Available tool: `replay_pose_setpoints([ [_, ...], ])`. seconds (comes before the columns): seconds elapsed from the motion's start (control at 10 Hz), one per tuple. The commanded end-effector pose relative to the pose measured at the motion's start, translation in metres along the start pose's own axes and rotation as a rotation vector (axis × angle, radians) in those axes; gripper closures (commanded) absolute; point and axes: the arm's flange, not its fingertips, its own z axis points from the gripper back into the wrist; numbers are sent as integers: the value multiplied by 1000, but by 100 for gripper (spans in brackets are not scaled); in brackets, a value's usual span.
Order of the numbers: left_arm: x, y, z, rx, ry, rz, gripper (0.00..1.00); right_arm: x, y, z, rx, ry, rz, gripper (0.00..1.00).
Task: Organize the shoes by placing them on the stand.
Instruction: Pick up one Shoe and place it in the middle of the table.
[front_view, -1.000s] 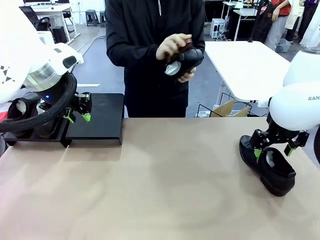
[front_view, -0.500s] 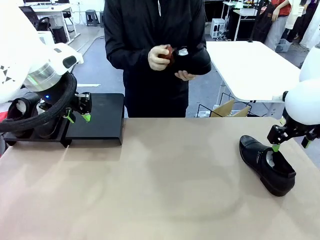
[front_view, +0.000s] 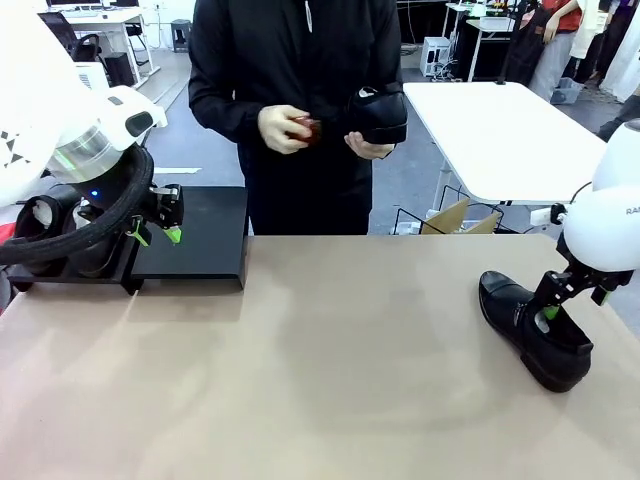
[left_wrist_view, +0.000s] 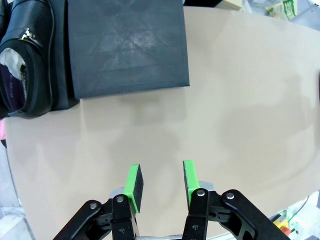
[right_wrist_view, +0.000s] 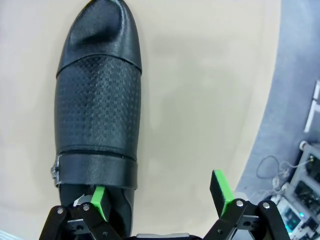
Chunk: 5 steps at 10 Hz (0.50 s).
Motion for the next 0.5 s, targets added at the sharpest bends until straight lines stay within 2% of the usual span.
replay_pose_setpoints([
  [0.0, -1, 2, 0, -20, -8, 5, 55, 4, -11, -4, -13, -28, 57, 0],
  [0.2, -1, 2, 0, -20, -8, 5, 55, -2, -12, -7, 43, -6, 82, 0],
  [0.4, -1, 2, 0, -20, -8, 5, 55, -16, -22, 6, 45, -6, 23, 0],
])
